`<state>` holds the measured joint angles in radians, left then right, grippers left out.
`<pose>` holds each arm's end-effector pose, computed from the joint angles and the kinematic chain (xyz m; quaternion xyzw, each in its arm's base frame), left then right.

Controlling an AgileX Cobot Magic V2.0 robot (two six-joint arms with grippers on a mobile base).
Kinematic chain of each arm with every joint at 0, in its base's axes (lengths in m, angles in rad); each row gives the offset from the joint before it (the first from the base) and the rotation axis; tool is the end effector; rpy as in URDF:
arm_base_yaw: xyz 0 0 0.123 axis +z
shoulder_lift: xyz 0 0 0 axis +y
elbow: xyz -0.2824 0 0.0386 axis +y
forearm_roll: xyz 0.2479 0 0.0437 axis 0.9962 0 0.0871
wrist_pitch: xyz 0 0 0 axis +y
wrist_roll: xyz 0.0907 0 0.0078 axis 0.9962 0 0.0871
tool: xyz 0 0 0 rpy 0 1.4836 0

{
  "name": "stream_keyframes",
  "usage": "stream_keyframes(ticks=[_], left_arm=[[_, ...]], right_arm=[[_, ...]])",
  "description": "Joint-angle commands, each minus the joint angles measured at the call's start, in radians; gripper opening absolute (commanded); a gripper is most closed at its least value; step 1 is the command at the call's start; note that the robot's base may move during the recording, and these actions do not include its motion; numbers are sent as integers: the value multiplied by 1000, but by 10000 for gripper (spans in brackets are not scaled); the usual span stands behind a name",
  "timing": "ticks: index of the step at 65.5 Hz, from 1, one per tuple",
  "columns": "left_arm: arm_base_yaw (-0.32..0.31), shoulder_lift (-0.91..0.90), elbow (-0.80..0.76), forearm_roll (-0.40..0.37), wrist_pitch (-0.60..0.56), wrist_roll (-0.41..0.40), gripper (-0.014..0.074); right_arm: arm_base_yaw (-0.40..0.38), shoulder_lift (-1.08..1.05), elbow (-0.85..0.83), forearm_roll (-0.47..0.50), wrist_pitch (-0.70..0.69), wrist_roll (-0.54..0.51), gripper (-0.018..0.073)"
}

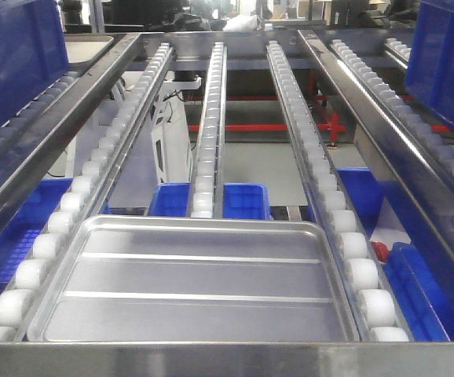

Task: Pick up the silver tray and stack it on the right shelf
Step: 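Lower both grippers toward the side edges of the silver tray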

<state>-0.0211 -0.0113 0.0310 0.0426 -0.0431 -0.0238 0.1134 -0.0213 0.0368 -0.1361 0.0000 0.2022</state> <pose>0.0564 -0.0014 0.2071 0.0140 0.6668 -0.0015 0.7451 0.0558 0.0063 0.2018 -0.0161 0.6811 0.0656 0.7290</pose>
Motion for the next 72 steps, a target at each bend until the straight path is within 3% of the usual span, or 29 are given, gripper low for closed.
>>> stream_keyframes(ticks=[1,42,47,52,61,72], left_arm=[[2,-11,25,0,-91,-4,-91],[2,-11,15,3,-69,-4,-91],[2,-5,-23,-26,-54,-13,-91],[2,22,-99,-43,6,-15,-91],[2,164,-294,-43,219,-15,-91],[2,422,-494,-196,502,-15,-90]], right_arm=[[-2,-8,-7,-6,-94,-10,49],[-2,-8,-8,-6,-127,-11,49],[-1,-2,-32,-6,-113,11,49],[0,25,-95,-6,-70,52,49],[2,187,-258,-6,72,63,49],[32,453,-424,25,309,63,49]])
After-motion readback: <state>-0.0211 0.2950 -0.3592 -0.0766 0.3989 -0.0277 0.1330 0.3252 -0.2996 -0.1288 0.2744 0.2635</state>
